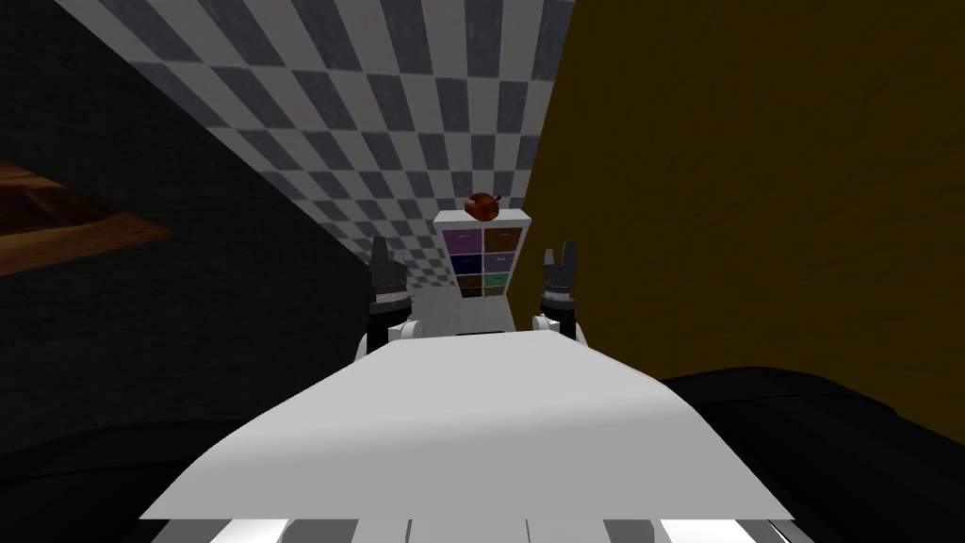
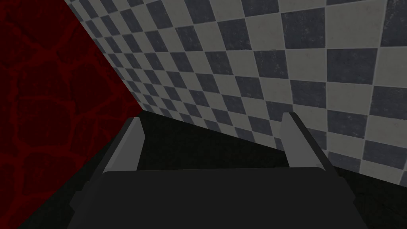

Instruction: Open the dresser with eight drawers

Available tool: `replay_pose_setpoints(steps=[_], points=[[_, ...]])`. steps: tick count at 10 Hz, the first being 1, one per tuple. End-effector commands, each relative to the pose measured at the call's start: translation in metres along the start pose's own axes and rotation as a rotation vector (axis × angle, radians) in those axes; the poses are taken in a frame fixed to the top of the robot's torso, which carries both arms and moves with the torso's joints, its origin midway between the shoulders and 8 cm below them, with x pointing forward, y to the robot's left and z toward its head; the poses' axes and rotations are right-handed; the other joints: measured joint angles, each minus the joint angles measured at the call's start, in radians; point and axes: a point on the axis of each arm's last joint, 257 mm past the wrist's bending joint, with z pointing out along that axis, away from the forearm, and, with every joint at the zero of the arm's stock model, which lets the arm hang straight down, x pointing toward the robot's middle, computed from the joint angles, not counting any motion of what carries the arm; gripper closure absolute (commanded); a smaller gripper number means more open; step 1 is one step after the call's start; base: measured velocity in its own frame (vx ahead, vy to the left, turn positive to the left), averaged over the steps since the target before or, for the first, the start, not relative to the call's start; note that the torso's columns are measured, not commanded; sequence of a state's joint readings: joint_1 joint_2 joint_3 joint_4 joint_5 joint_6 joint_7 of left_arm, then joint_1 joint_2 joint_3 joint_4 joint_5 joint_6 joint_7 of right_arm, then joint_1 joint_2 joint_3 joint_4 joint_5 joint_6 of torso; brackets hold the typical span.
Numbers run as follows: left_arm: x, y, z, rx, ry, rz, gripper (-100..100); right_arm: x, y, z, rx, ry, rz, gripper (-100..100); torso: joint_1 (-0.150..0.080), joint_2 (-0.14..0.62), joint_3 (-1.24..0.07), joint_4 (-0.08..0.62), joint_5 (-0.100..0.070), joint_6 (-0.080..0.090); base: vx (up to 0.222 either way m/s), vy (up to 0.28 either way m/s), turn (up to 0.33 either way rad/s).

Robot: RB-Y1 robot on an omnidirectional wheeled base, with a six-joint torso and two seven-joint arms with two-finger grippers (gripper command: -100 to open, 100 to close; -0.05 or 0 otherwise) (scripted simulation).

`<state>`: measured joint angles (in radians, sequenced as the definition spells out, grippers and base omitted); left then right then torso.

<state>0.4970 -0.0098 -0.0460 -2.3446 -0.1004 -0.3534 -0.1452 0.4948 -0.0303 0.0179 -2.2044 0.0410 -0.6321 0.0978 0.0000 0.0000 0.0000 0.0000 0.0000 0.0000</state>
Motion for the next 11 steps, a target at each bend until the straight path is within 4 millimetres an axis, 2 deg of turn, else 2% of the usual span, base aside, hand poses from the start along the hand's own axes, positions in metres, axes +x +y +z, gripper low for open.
replay_pose_setpoints(steps=[1, 9, 10, 11], points=[[0.0, 0.0, 0.0, 0.0, 0.0, 0.0, 0, 0.0, 0.0, 0.0, 0.0, 0.0, 0.0, 0, 0.0, 0.04, -0.082, 0.041, 0.0, 0.0, 0.0, 0.0, 0.0], [0.0, -0.0002, 0.0, 0.0, 0.0, 0.0, 0, 0.0, 0.0002, 0.0001, 0.0, 0.0, 0.0, 0, 0.0, 0.618, -1.234, 0.617, 0.0, 0.0, 0.0, 0.0, 0.0], [0.0, -0.0002, 0.0, 0.0, 0.0, 0.0, 0, 0.004, -0.0016, -0.0002, -0.004, 0.032, -0.034, -100, 0.0, 0.691, -1.382, 0.691, 0.0, 0.0, 0.02, 0.021, -0.034], [0.0, 0.0001, 0.0, 0.0, 0.0, 0.0, 0, 0.007, -0.0034, -0.0005, -0.008, 0.054, -0.065, -100, 0.001, 0.724, -1.451, 0.724, 0.0, 0.0, 0.047, 0.049, -0.057]])
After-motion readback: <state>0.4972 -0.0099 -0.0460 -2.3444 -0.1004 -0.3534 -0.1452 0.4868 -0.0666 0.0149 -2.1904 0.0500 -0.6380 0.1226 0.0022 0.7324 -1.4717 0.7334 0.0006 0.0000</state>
